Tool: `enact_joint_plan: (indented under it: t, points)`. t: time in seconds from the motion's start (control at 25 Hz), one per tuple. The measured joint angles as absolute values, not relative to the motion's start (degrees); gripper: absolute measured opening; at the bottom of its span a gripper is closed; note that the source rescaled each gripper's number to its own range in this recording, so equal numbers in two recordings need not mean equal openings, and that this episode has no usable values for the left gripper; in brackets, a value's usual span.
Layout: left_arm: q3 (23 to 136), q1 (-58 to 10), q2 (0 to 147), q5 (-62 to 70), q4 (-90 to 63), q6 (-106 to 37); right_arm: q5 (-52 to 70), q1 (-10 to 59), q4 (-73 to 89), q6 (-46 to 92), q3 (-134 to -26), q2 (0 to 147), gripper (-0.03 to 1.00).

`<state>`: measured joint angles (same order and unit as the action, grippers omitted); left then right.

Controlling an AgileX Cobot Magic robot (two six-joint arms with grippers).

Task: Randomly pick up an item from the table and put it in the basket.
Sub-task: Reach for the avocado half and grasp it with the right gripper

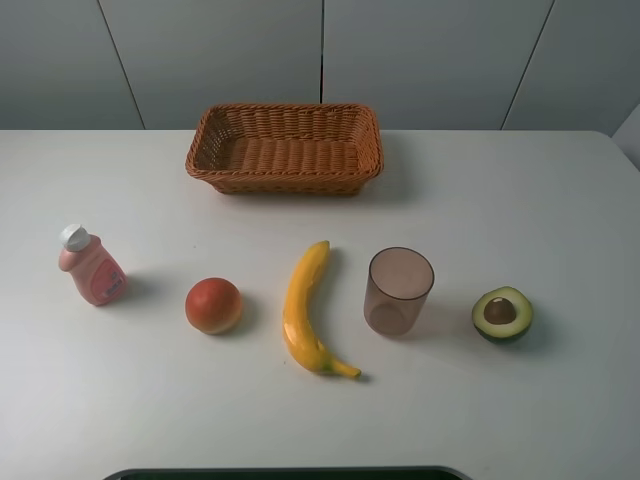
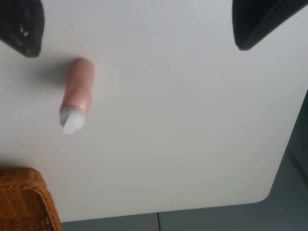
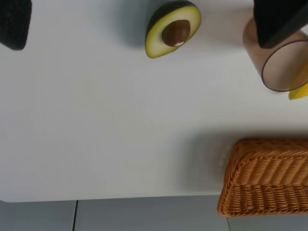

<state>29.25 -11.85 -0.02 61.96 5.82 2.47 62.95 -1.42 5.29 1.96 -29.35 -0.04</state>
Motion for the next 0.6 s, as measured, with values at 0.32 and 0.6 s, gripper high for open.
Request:
enact_joint_plan:
  t: [0.32, 0.6]
  points:
    - [29.25, -11.85, -0.02, 61.96, 5.82, 2.47, 62.95, -1.42, 5.29, 1.96, -29.35, -0.04, 0.99]
    - [29.25, -11.85, -0.02, 61.96, 5.82, 2.47, 62.95, -1.42, 5.29, 1.96, -29.35, -0.04, 0.99]
